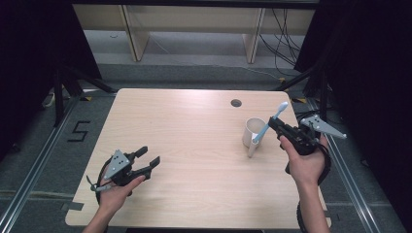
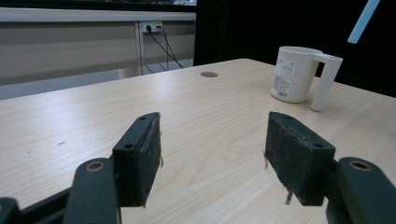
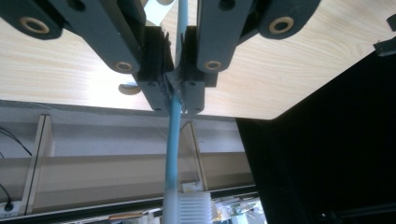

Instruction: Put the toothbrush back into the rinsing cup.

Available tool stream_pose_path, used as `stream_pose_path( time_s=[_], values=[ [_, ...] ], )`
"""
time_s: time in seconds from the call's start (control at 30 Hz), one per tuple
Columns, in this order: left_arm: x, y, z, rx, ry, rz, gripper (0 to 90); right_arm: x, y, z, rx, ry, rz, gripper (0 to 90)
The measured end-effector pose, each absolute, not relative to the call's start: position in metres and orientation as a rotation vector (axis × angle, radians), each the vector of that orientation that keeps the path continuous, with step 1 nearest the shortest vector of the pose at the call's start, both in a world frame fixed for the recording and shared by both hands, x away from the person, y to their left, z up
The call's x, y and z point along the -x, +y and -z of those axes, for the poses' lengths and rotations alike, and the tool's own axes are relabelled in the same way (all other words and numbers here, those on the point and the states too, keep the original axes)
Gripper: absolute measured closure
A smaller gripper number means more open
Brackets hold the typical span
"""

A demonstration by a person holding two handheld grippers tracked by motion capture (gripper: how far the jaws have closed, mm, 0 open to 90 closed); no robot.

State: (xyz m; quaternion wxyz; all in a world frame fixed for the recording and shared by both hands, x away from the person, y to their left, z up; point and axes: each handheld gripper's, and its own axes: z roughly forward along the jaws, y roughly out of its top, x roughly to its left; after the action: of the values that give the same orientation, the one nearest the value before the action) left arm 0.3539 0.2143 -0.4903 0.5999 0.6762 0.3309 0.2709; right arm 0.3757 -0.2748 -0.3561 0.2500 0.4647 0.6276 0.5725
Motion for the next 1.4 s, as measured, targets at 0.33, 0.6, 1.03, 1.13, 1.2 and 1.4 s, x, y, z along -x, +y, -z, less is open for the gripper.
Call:
stream_pose_path(
  time_s=[0.33,0.6,1.03,1.13,1.2,1.4],
  values=[
    [-0.355,0.217,0.488,-1.558,0.779,-0.628,35.4,-0.378,-0.276,0.352,-1.26,1.71,-1.534,84.0],
    [-0.356,0.217,0.489,-1.542,0.753,-0.63,35.3,-0.381,-0.278,0.35,-1.241,1.693,-1.536,84.0],
    [-0.354,0.221,0.487,-1.543,0.804,-0.624,35.5,-0.386,-0.28,0.352,-1.265,1.701,-1.511,84.0],
    [-0.355,0.221,0.488,-1.541,0.785,-0.628,35.4,-0.387,-0.279,0.355,-1.254,1.712,-1.492,84.0],
    [-0.354,0.221,0.489,-1.551,0.796,-0.624,35.4,-0.388,-0.278,0.357,-1.274,1.719,-1.489,84.0],
    [-0.355,0.219,0.49,-1.556,0.794,-0.621,35.4,-0.391,-0.273,0.363,-1.287,1.746,-1.466,84.0]
  ],
)
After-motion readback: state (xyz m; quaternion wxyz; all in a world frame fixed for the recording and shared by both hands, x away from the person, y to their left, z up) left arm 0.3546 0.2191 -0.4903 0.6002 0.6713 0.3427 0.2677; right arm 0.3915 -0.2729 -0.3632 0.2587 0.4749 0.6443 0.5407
